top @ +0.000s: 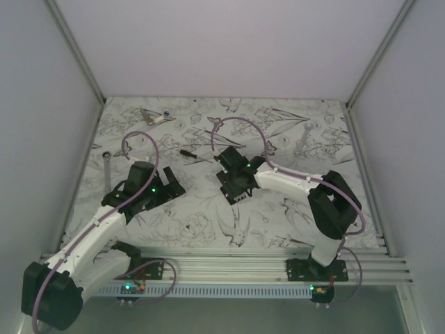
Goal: Snap on the fuse box
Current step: Pick up the fuse box cover from the center of the board, then close the fuse box cover on the fuse box base.
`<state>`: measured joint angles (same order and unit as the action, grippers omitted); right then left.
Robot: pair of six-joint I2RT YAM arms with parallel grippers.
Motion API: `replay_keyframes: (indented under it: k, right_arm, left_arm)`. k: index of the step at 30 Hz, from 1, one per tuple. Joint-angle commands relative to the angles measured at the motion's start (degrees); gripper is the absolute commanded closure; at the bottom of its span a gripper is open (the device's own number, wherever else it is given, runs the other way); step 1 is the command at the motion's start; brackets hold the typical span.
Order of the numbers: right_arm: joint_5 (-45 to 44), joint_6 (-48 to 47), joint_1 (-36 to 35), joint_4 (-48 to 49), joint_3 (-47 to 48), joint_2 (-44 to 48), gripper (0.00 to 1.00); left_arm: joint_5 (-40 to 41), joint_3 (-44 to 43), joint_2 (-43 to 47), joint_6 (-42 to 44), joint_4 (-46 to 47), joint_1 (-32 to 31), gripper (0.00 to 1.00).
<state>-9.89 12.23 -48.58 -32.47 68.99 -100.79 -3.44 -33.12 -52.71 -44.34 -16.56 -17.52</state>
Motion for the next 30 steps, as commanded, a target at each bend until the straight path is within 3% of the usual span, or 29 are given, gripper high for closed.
replay_keyframes:
  k: [1, 30]
  right_arm:
    - [0.38, -2.04, -0.39, -1.20, 2.64, -1.03, 0.51]
    - [0.03, -1.67, -0.23, -2.60, 7.65, -7.54, 0.45]
  left_arm:
    - [-1.06, 0.69, 0.63, -0.22, -1.01, 0.45, 0.01]
    - [-2.24, 0.72, 1.73, -0.25, -1.01, 0.47, 0.01]
